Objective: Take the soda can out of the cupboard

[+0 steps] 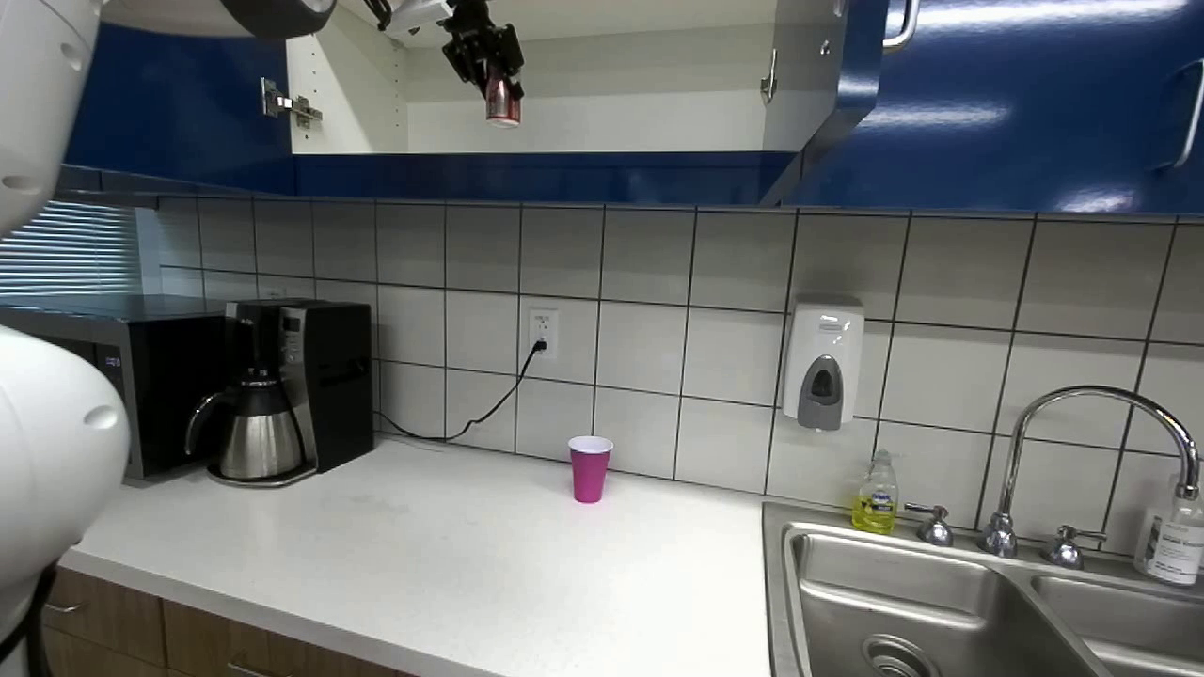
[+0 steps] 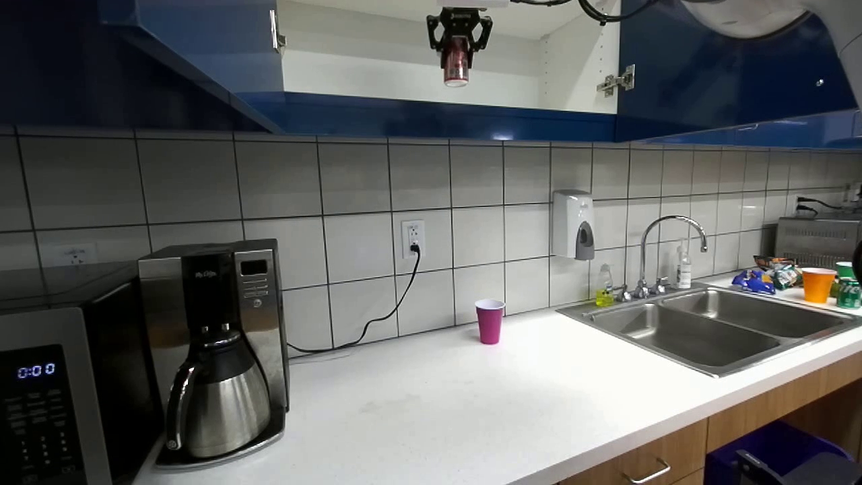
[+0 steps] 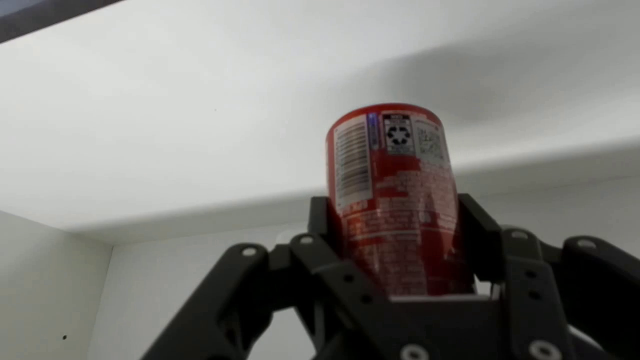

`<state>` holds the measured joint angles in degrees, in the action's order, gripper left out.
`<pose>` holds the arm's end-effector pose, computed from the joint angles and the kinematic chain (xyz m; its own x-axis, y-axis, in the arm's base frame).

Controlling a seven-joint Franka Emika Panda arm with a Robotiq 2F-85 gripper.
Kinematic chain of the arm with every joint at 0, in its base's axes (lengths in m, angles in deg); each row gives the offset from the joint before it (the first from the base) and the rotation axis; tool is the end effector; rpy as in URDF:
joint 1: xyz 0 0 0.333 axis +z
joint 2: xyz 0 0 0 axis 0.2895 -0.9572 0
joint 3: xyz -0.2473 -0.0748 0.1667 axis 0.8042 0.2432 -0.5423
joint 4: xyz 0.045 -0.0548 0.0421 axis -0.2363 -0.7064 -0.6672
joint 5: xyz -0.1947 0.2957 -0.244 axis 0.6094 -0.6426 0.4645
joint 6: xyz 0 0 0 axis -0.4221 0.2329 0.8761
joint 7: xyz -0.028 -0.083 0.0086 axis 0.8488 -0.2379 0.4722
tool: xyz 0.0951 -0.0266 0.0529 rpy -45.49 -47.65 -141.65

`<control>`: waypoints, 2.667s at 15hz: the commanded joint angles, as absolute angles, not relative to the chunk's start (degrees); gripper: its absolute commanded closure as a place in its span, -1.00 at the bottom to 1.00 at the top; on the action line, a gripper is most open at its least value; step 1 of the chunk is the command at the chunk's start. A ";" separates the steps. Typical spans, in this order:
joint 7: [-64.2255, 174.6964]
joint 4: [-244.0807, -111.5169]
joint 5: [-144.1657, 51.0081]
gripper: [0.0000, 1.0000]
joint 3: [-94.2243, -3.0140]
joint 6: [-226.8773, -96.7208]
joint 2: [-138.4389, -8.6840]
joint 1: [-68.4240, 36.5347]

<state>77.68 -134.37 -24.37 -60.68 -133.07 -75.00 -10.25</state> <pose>0.6562 0.1091 0.8172 0.6881 -0.1742 0.7044 -0.2781 -0.9599 0.0343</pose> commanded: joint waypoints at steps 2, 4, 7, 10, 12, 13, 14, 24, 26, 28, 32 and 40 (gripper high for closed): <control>78.81 -143.12 -23.99 0.24 -60.54 -131.52 -66.66 -10.44; 78.90 -147.60 -24.23 0.24 -60.66 -132.34 -63.22 -10.51; 78.84 -155.72 -24.96 0.24 -60.75 -133.64 -57.29 -10.60; 79.01 -164.73 -26.02 0.24 -60.51 -135.03 -50.87 -10.63; 79.01 -170.65 -26.84 0.24 -60.26 -135.70 -46.73 -10.50; 78.89 -173.65 -27.43 0.24 -60.09 -136.04 -44.67 -10.43; 79.04 -176.74 -27.57 0.24 -59.97 -136.46 -42.64 -10.36; 77.88 -200.50 -32.28 0.24 -60.86 -142.75 -30.26 -13.41; 77.99 -203.79 -32.71 0.24 -60.95 -145.29 -30.22 -13.91; 78.44 -207.29 -32.66 0.24 -61.00 -149.44 -31.00 -14.58; 78.86 -213.94 -32.35 0.24 -61.33 -157.40 -33.82 -15.94; 82.80 -220.35 -29.31 0.24 -61.79 -172.80 -44.47 -18.77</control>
